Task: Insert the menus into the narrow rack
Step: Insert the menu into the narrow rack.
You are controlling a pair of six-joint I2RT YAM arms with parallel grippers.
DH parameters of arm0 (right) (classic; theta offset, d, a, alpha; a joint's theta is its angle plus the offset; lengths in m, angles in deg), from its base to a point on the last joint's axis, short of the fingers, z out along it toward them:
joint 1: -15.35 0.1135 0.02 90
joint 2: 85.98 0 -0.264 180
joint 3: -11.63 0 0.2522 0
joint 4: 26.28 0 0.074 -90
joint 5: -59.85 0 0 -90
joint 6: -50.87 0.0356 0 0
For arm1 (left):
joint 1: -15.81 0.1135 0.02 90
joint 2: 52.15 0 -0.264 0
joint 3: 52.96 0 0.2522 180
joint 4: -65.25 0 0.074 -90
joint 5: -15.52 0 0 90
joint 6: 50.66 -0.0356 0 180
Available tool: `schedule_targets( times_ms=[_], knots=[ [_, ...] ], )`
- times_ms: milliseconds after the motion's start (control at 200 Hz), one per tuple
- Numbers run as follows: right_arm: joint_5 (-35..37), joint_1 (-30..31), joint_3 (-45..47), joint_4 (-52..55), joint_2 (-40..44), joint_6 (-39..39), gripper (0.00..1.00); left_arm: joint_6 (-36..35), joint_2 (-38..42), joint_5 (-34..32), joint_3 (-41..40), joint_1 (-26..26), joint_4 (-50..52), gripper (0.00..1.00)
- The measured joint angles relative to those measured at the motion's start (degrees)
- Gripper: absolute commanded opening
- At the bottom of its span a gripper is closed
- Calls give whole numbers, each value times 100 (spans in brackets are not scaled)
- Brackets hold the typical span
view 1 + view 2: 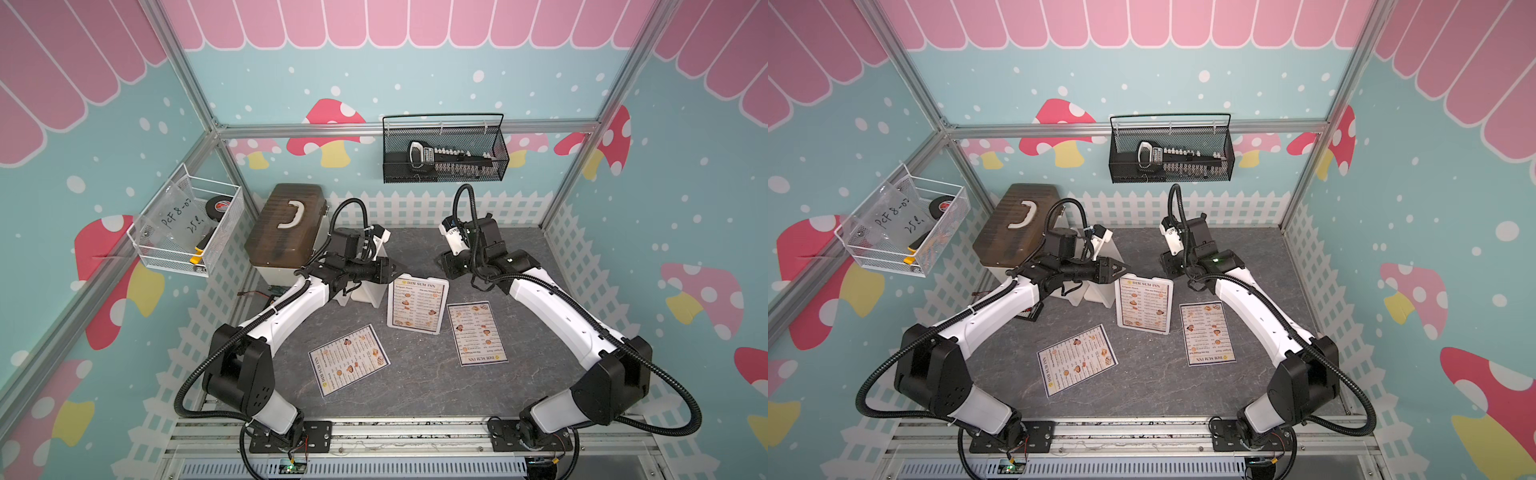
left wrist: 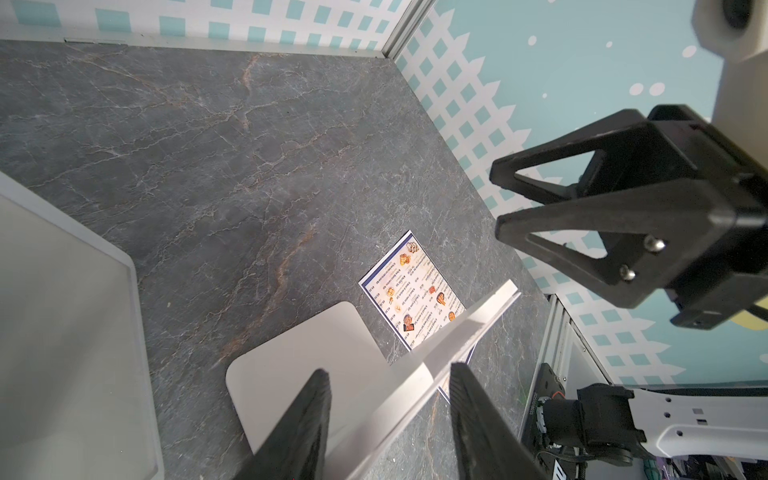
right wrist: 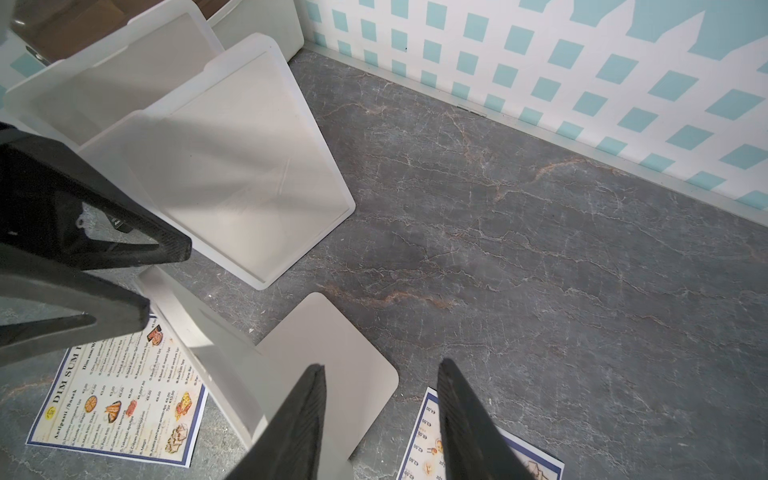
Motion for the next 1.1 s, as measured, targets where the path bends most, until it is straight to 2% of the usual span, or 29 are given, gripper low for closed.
schedule_targets(
  times_ms=[310, 520, 720, 885, 1096],
  knots=[
    [-157, 4, 234, -22, 4, -4, 45, -15, -28, -81, 0, -105, 4, 48],
    [-140, 2, 334, -26, 223, -7, 49, -39, 59, -354, 0, -201, 68, 52],
    [-111, 2, 656, -127, 732, 7, 53, -173, 365, -922, 85, -289, 389, 54],
    [-136, 2, 1102, -238, 1134, 4, 59, -256, 654, -1534, 116, -490, 667, 61],
    [-396, -103, 1519, -369, 1596, -39, 61, -273, 1036, -2341, 109, -772, 975, 67]
  ],
)
